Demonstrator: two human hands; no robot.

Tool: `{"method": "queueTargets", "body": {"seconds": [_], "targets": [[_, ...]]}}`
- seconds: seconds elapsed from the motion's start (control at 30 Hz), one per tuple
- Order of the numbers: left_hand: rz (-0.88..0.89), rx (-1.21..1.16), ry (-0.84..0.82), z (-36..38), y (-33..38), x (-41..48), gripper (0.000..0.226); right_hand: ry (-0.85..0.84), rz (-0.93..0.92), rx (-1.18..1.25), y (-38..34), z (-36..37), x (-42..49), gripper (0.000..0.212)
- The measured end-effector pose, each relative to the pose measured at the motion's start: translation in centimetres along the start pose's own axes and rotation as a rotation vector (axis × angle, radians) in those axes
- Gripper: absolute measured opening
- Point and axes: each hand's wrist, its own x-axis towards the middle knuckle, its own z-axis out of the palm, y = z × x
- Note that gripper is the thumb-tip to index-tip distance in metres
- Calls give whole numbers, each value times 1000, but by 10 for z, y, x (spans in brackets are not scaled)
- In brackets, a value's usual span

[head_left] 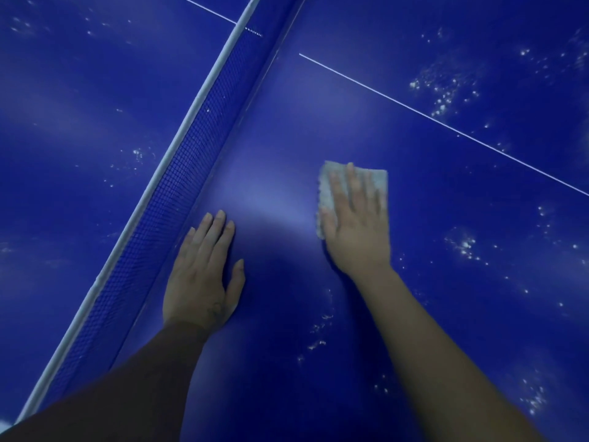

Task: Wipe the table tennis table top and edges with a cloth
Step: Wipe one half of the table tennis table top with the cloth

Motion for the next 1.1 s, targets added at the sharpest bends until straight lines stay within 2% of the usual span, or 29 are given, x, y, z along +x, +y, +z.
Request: {"method": "queueTargets", "body": {"seconds": [0.13, 0.23, 0.3, 0.43, 0.57, 0.63, 0.73, 0.83, 0.93, 1.03, 1.1], "targets": [[-13, 6, -8, 0, 1, 0, 65, 11, 396, 33, 55, -9, -11, 67], [-14, 5, -18, -1, 1, 0, 65, 38, 590, 67, 39, -10, -12, 71], [-14, 5, -21, -2, 1, 0, 65, 38, 540, 51, 11, -9, -13, 71], [-10, -5, -6, -1, 0, 0, 64, -4, 226, -3, -41, -3, -39, 64], [-9, -11, -4, 0, 0, 0, 64, -79, -8, 14, -25, -7, -69, 62], [-11, -9, -2, -1, 0, 1, 64, -57, 83, 27, 5, -10, -76, 61], [-10, -2, -1, -2, 1, 1, 64, 14, 391, 32, 35, -11, -79, 62], [-8, 14, -4, -2, 1, 0, 65, 66, 562, 41, 14, -7, -70, 64], [1, 5, 7, 0, 0, 0, 65, 23, 445, 42, -34, -4, -68, 65], [1, -2, 13, 1, 0, -1, 64, -63, 128, 56, -73, -1, -94, 65], [0, -5, 16, 1, 1, -1, 64, -126, -62, 49, -74, 0, -117, 66]]}}
